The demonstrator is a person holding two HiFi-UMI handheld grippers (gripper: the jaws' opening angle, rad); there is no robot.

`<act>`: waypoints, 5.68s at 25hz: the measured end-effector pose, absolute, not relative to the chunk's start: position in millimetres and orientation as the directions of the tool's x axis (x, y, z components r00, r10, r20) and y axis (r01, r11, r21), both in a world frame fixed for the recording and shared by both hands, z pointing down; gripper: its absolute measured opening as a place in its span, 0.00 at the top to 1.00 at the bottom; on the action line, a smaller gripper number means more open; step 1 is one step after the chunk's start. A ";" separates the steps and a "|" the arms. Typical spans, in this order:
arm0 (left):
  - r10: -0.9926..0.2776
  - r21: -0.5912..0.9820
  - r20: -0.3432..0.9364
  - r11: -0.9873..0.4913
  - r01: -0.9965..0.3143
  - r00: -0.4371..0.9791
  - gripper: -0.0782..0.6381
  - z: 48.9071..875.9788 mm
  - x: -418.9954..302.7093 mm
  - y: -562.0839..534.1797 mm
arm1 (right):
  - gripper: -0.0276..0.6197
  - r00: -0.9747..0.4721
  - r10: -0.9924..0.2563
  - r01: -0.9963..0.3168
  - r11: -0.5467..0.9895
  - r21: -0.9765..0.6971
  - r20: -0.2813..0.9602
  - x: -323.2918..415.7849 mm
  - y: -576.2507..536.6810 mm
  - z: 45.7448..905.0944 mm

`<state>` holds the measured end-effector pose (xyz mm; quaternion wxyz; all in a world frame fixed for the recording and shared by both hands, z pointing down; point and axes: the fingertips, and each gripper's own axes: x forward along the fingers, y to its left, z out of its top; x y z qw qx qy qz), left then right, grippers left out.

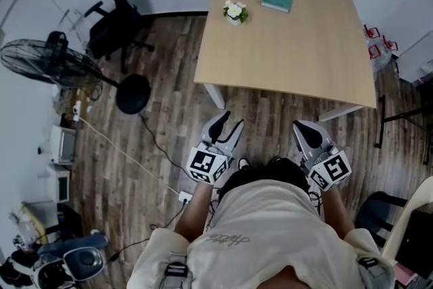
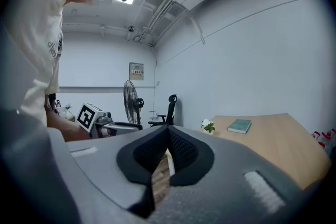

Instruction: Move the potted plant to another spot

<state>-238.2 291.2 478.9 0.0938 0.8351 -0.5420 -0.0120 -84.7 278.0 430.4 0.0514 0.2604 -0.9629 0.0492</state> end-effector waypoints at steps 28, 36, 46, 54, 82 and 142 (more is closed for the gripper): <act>-0.948 0.207 0.120 -0.268 -0.941 0.296 0.62 455.5 -281.2 109.0 | 0.95 -0.908 -0.403 -0.405 0.914 0.005 0.118 -120.5 79.2 453.6; -0.952 0.197 0.132 -0.249 -0.948 0.278 0.62 433.3 -272.5 52.8 | 0.95 -0.927 -0.366 -0.374 0.922 -0.104 0.084 -114.8 23.6 454.4; -0.943 0.211 0.184 -0.236 -0.949 0.276 0.63 451.2 -285.8 29.2 | 0.95 -0.906 -0.414 -0.423 0.875 -0.236 0.091 -104.6 -8.9 472.9; -0.930 0.229 0.138 -0.305 -0.924 0.341 0.63 450.1 -295.2 -19.5 | 0.95 -0.870 -0.481 -0.492 0.838 -0.234 0.107 -112.9 -34.0 460.1; -0.880 0.148 0.267 -0.367 -0.919 0.394 0.52 534.2 -379.3 -113.3 | 0.95 -0.795 -0.586 -0.606 0.759 -0.238 0.155 -188.9 -93.6 429.6; -0.878 0.016 0.392 -0.294 -0.956 0.276 0.39 675.0 -376.6 -248.8 | 0.95 -0.722 -0.557 -0.681 0.677 -0.279 0.410 -156.4 -92.3 516.7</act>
